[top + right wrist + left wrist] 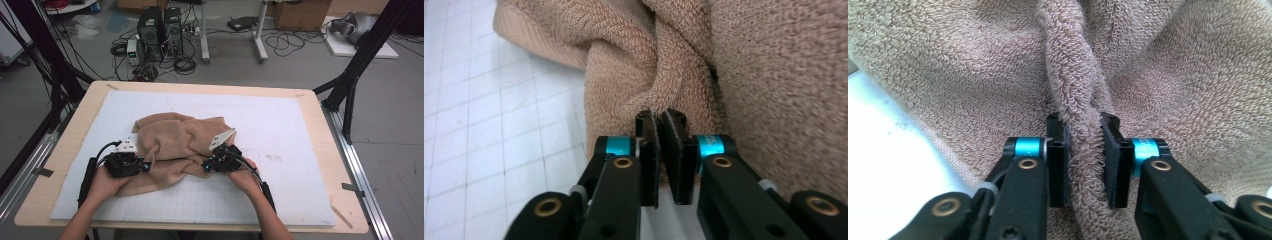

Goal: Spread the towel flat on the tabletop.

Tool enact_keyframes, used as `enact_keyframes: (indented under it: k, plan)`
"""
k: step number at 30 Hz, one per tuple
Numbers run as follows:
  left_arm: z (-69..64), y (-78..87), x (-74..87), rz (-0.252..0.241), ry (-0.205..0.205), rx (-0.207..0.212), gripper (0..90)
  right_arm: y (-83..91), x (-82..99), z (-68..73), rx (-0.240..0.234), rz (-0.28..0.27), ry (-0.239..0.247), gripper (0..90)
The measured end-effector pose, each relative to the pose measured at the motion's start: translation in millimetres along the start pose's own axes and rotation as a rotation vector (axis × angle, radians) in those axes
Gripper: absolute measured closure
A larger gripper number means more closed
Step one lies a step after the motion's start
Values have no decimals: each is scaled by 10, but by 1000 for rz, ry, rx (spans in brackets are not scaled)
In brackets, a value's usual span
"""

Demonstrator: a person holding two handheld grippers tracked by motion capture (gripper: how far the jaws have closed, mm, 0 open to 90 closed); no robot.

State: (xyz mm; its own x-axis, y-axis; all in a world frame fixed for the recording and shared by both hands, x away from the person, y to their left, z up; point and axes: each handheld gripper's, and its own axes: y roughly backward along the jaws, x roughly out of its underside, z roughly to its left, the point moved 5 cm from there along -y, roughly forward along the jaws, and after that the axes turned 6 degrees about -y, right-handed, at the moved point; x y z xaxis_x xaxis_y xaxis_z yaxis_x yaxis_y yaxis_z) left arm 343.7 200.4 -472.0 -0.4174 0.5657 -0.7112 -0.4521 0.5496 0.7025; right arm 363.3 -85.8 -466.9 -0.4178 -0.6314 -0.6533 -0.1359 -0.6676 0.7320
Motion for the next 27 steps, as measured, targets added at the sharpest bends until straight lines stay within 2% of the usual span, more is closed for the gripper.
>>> enact_keyframes:
  k: [2, 6, 8, 11, 16, 17, 21, 23, 25, 27]
  plan:
    - [-5, 4, -4, -3, 5, 1, 789, 61, 18, -3, -1, -4, 1, 870]
    - [-23, 42, -20, -25, 12, 29, 799, 209, 103, -5, -2, -3, -3, 871]
    - [-41, 68, -46, -50, 19, 61, 802, 303, 168, -22, 12, -2, -2, 872]
    - [-105, 83, -111, -80, 23, 79, 803, 424, 241, -16, 7, -14, -18, 873]
    - [-290, 119, -185, -98, -13, 97, 803, 625, 365, 109, 16, -22, 4, 873]
    - [-323, 127, -190, -92, -29, 91, 803, 667, 391, 134, 18, -26, 6, 900]
    - [-421, 161, -182, -80, -44, 97, 805, 857, 518, 221, 22, -59, -2, 900]
    - [-445, 161, -172, -69, -66, 88, 804, 907, 578, 250, 34, -56, 2, 898]
    - [-445, 168, -163, -65, -66, 85, 771, 925, 612, 267, 24, -53, 5, 893]
    - [-424, 191, -168, -75, -55, 68, 624, 922, 610, 264, 21, -61, 5, 855]
